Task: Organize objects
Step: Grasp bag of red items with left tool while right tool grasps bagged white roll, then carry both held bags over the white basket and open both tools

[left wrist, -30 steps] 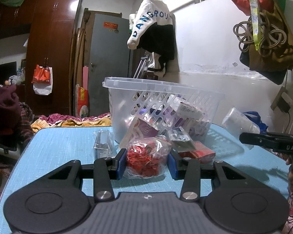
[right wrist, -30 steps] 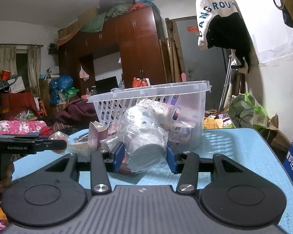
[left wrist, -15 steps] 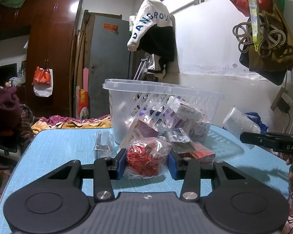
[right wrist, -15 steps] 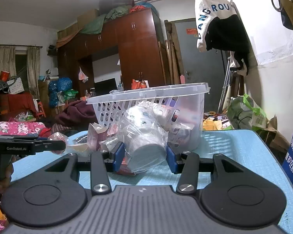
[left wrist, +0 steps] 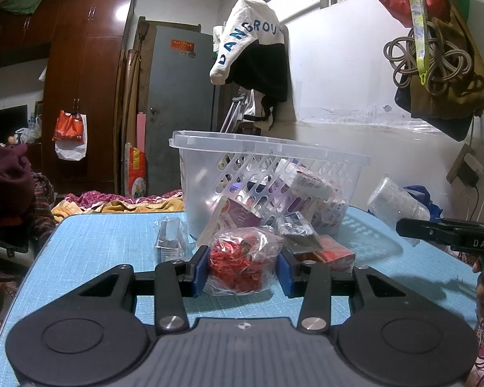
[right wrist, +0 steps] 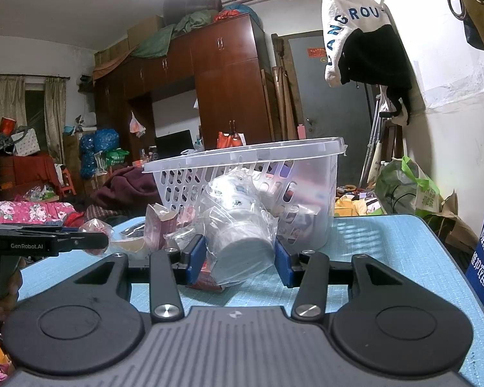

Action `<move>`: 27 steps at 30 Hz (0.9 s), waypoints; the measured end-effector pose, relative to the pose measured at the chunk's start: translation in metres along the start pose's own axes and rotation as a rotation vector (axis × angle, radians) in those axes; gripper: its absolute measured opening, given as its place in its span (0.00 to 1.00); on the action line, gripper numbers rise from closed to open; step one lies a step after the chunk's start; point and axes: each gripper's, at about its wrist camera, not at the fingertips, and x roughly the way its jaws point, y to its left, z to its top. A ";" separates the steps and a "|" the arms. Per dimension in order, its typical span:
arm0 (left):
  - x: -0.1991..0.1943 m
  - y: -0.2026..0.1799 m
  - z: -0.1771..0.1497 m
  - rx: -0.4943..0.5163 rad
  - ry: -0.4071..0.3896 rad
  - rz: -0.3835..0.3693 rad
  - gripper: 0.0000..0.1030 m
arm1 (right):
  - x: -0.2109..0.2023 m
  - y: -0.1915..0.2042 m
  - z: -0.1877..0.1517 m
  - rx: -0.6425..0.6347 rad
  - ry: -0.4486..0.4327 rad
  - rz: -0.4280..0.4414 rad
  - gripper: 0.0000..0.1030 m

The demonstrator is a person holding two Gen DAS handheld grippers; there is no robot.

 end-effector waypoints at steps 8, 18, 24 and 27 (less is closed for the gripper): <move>-0.006 0.000 -0.001 -0.002 -0.053 0.004 0.46 | -0.004 0.000 0.000 -0.003 -0.026 -0.008 0.48; -0.001 -0.007 0.065 -0.018 -0.187 -0.067 0.46 | -0.005 0.012 0.065 -0.067 -0.112 -0.014 0.48; 0.074 -0.019 0.147 -0.038 -0.106 -0.048 0.47 | 0.070 0.015 0.136 -0.164 -0.026 -0.068 0.49; 0.114 -0.017 0.151 -0.015 -0.034 0.052 0.65 | 0.101 0.010 0.144 -0.185 0.027 -0.107 0.74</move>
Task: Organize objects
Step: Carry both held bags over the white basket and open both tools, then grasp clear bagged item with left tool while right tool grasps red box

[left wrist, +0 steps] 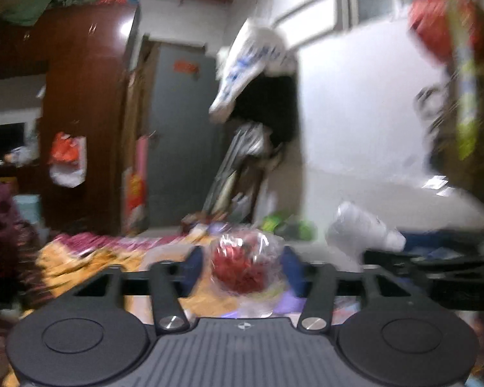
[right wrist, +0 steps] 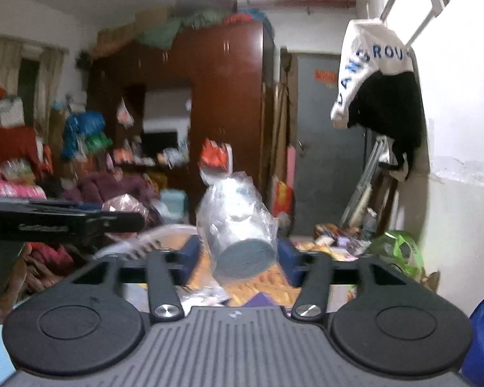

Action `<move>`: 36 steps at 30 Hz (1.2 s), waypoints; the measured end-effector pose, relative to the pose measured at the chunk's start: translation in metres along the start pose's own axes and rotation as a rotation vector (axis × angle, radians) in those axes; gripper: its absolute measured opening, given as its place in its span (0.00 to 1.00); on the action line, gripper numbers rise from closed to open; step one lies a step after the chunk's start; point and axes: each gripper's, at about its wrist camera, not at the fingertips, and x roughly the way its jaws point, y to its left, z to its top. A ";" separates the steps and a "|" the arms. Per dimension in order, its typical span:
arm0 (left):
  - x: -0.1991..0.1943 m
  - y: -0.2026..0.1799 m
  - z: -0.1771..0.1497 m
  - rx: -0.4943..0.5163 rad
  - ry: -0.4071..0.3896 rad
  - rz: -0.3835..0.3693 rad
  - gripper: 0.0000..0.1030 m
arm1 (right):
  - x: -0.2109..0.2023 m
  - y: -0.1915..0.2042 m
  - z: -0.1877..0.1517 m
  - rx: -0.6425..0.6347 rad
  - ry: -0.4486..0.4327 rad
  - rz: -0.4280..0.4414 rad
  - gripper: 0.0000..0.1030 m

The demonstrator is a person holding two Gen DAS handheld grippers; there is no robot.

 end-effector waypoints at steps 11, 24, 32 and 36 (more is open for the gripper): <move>-0.065 0.023 -0.075 -0.016 0.044 -0.003 0.83 | -0.051 0.016 -0.070 0.046 0.060 0.008 1.00; -0.041 0.026 -0.127 -0.015 0.288 0.072 0.83 | 0.001 0.048 -0.123 0.034 0.392 0.080 1.00; -0.054 0.022 -0.130 -0.006 0.306 0.088 0.78 | -0.004 0.040 -0.126 0.073 0.408 0.112 0.61; -0.074 0.029 -0.130 -0.080 0.224 0.007 0.77 | -0.026 0.025 -0.127 0.124 0.343 0.106 0.60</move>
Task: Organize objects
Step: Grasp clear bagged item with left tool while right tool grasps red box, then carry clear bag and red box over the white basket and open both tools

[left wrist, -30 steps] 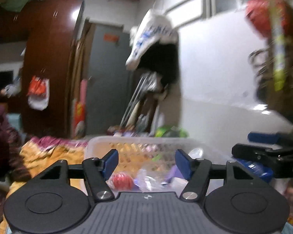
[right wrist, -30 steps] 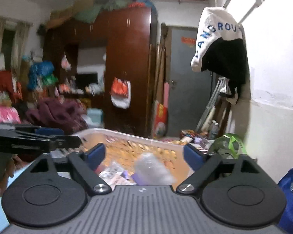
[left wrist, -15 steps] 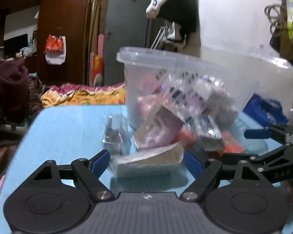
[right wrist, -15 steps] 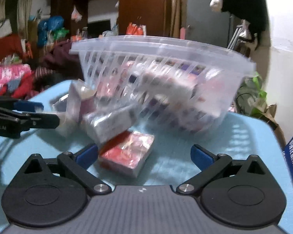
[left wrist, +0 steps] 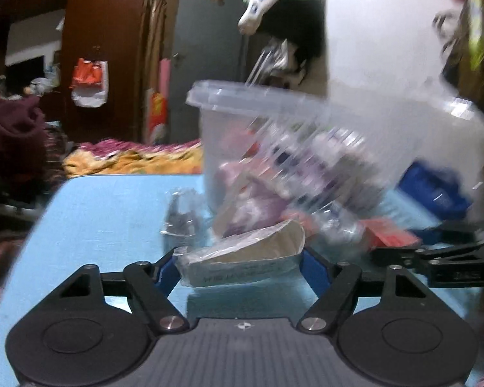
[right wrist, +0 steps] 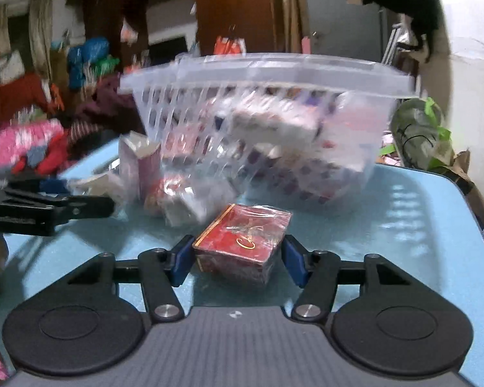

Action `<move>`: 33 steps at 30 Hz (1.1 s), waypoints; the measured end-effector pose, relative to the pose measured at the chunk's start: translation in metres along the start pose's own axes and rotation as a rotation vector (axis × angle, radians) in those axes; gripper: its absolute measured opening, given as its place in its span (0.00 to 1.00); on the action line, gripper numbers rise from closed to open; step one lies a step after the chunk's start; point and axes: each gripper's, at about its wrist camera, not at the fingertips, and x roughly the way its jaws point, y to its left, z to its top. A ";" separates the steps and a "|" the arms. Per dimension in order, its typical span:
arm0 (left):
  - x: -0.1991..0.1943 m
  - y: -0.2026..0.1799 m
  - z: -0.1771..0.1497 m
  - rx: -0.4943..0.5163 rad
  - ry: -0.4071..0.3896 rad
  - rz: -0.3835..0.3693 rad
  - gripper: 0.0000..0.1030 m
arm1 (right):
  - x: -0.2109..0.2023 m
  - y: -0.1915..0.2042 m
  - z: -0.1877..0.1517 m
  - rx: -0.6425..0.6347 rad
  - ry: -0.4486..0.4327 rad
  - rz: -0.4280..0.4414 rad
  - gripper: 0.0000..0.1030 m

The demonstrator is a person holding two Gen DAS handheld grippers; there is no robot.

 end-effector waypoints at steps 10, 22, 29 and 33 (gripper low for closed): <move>-0.014 -0.015 -0.018 0.065 -0.079 -0.107 0.77 | -0.019 -0.016 -0.003 0.050 -0.105 -0.054 0.59; -0.020 -0.006 -0.020 0.032 -0.117 -0.122 0.77 | -0.024 -0.005 -0.005 -0.008 -0.172 -0.079 0.59; -0.021 -0.006 -0.020 0.029 -0.125 -0.124 0.77 | -0.029 -0.005 -0.007 -0.005 -0.207 -0.076 0.59; -0.022 -0.005 -0.021 0.027 -0.134 -0.128 0.77 | -0.033 -0.003 -0.008 -0.008 -0.233 -0.068 0.59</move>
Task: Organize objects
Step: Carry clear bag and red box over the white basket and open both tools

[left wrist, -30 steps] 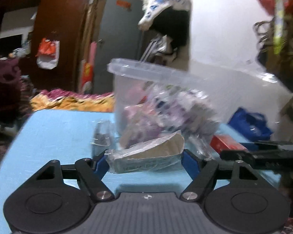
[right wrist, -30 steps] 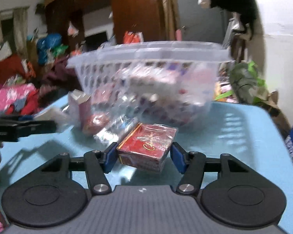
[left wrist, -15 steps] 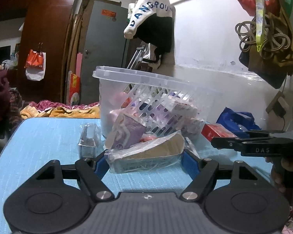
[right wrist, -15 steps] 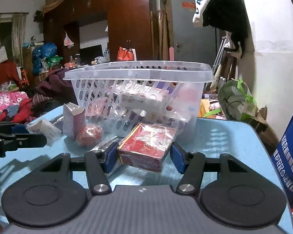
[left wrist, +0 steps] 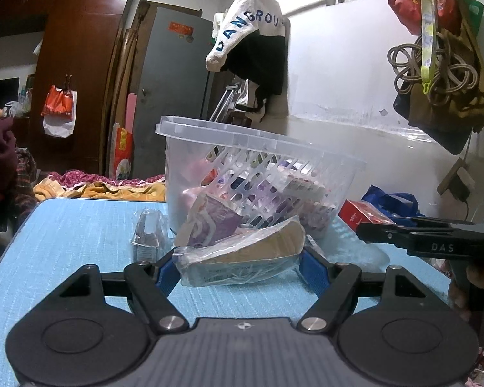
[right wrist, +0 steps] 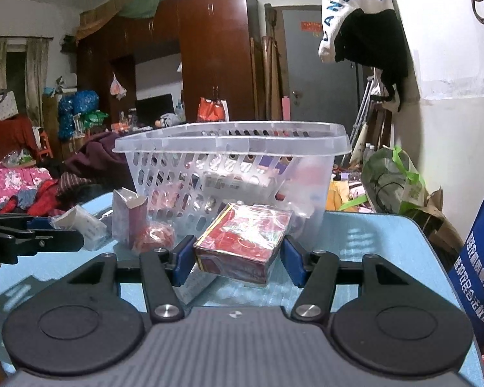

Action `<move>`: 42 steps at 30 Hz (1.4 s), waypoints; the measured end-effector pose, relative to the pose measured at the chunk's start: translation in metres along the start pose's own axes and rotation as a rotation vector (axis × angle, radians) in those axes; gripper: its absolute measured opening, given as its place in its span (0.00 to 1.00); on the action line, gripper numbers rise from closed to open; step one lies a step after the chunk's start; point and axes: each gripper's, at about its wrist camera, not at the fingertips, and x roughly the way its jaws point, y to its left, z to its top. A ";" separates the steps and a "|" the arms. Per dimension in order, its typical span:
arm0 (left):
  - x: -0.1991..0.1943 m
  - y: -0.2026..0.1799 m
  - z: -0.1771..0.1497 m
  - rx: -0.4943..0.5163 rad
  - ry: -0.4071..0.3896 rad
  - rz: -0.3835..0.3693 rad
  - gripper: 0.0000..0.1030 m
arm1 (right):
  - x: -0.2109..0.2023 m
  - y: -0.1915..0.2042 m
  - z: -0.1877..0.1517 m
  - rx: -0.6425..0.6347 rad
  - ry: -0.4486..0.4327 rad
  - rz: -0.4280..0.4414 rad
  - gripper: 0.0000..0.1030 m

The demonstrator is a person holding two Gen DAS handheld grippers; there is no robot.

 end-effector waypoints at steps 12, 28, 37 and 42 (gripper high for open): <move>-0.005 0.000 -0.001 0.009 -0.035 -0.014 0.77 | -0.011 0.001 -0.002 0.004 -0.074 0.018 0.58; 0.017 -0.034 0.133 0.111 -0.265 0.014 0.78 | -0.007 0.019 0.112 -0.140 -0.261 -0.017 0.58; 0.114 -0.019 0.149 0.133 -0.011 0.184 0.80 | 0.069 0.002 0.128 -0.155 -0.108 -0.114 1.00; 0.060 -0.007 0.127 0.085 -0.131 0.088 0.84 | 0.020 -0.002 0.100 -0.014 -0.155 0.000 1.00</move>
